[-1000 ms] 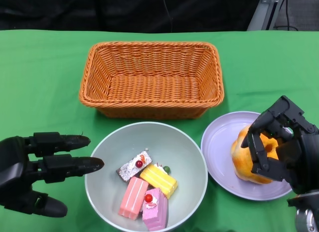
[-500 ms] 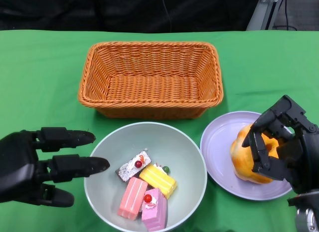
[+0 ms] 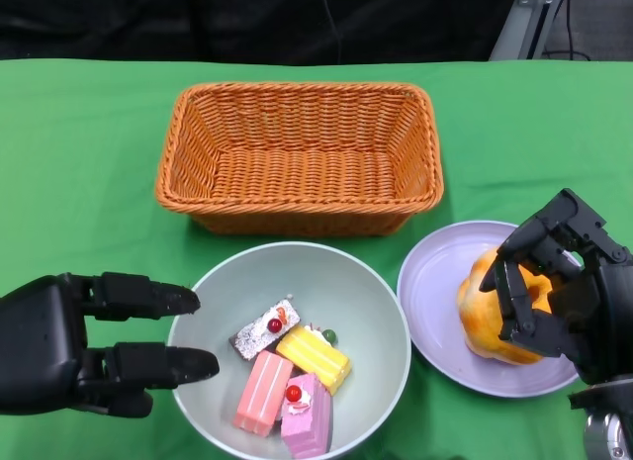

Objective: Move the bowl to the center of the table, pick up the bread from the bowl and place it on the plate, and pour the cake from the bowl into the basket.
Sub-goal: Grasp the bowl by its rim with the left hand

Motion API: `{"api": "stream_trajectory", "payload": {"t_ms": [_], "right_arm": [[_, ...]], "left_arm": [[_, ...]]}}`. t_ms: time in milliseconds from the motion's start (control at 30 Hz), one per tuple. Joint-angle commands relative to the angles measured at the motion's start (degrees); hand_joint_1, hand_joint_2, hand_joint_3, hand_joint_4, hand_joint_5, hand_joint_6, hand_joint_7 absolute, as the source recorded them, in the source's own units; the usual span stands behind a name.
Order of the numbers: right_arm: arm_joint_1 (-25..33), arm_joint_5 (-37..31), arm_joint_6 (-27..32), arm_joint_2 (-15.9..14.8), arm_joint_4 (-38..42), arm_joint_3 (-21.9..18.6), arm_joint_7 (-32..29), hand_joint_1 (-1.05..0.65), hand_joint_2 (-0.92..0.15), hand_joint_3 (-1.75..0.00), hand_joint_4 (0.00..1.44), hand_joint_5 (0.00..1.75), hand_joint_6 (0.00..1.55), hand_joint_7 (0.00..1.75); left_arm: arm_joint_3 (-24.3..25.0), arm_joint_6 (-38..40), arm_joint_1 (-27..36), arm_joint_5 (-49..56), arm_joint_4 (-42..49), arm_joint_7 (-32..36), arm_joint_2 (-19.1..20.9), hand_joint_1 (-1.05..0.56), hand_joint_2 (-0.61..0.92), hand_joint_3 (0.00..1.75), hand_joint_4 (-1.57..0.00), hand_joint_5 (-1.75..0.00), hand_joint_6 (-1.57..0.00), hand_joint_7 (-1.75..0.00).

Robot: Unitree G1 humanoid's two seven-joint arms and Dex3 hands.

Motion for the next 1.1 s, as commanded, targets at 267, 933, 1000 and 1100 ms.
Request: {"api": "stream_trajectory", "payload": {"t_ms": [267, 933, 1000, 1100], "right_arm": [[0.47, 1.18, 0.52, 0.24, -1.34, -0.48, 0.41, -0.13, -0.48, -1.23, 0.65, 1.75, 0.48, 1.63], [2.51, 0.51, 1.51, 0.36, -5.44, 0.05, -0.19, -0.17, -0.48, -1.18, 0.67, 1.75, 0.49, 1.63], [2.94, 0.53, 1.96, 0.45, -6.31, 0.20, -0.36, -0.18, -0.48, -1.17, 0.67, 1.75, 0.50, 1.62], [3.87, 0.64, 3.23, 0.45, -8.16, 0.49, -0.41, -0.19, -0.48, -1.17, 0.66, 1.75, 0.50, 1.62]], "left_arm": [[-8.85, 3.14, -3.65, -1.60, 1.58, 2.96, 1.74, -0.47, 0.89, 0.01, -0.84, -0.04, -0.85, -0.02], [-9.97, 0.05, -2.56, -11.97, -3.35, -11.62, 3.36, -0.42, 0.92, 0.03, -0.85, -0.02, -0.86, 0.00], [-9.19, -0.50, -1.99, -13.23, -4.78, -14.20, 3.84, -0.43, 0.92, 0.04, -0.86, -0.02, -0.86, 0.00], [-8.16, -1.75, -1.26, -15.21, -6.05, -17.71, 3.80, -0.43, 0.92, 0.06, -0.89, -0.03, -0.88, -0.01]]}}
